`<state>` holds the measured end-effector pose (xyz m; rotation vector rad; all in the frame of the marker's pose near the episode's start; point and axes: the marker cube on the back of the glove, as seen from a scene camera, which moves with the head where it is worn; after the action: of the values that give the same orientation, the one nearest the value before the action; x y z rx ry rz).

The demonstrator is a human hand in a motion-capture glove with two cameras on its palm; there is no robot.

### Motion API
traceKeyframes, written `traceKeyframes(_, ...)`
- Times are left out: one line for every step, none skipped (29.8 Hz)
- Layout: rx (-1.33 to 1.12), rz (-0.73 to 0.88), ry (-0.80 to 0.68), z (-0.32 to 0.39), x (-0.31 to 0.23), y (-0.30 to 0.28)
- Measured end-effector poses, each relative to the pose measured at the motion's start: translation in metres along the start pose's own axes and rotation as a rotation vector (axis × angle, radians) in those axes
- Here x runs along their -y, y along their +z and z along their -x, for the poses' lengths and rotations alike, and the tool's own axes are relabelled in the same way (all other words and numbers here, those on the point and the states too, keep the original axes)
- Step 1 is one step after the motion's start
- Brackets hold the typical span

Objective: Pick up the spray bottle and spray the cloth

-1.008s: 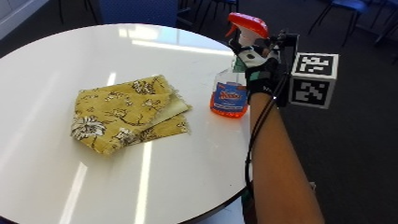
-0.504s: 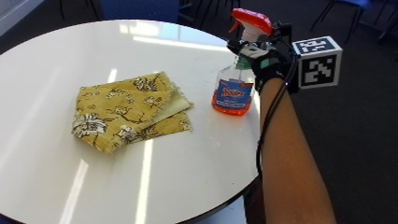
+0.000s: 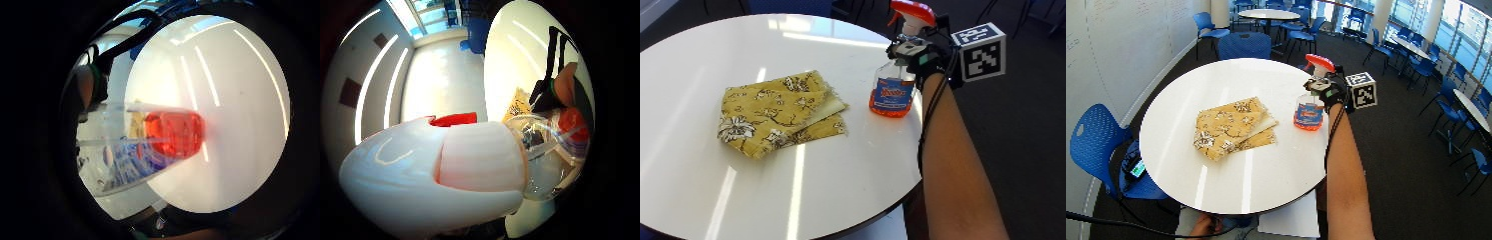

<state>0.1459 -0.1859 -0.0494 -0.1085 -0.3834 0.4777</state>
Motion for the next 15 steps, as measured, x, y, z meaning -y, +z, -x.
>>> traceKeyframes(-0.002,-0.017,-0.003,0.0007,0.0007,-0.0002)
traceKeyframes(-0.004,-0.034,-0.005,0.0012,0.0013,-0.0004)
traceKeyframes(-0.004,-0.050,-0.007,0.0012,0.0016,-0.0006)
traceKeyframes(-0.005,-0.063,-0.007,0.0009,0.0018,-0.0007)
traceKeyframes(-0.004,-0.074,-0.007,0.0005,0.0018,-0.0008)
traceKeyframes(-0.004,-0.085,-0.007,0.0000,0.0018,-0.0007)
traceKeyframes(-0.003,-0.096,-0.007,-0.0004,0.0018,-0.0006)
traceKeyframes(-0.002,-0.106,-0.007,-0.0006,0.0017,-0.0004)
traceKeyframes(-0.002,-0.114,-0.007,-0.0008,0.0015,-0.0002)
traceKeyframes(-0.002,-0.119,-0.008,-0.0009,0.0012,0.0000)
traceKeyframes(-0.003,-0.122,-0.009,-0.0010,0.0009,0.0001)
traceKeyframes(-0.004,-0.125,-0.011,-0.0008,0.0008,0.0002)
traceKeyframes(-0.005,-0.127,-0.015,-0.0002,0.0007,0.0001)
traceKeyframes(-0.006,-0.129,-0.019,0.0008,0.0006,0.0000)
traceKeyframes(-0.007,-0.133,-0.025,0.0022,0.0005,-0.0002)
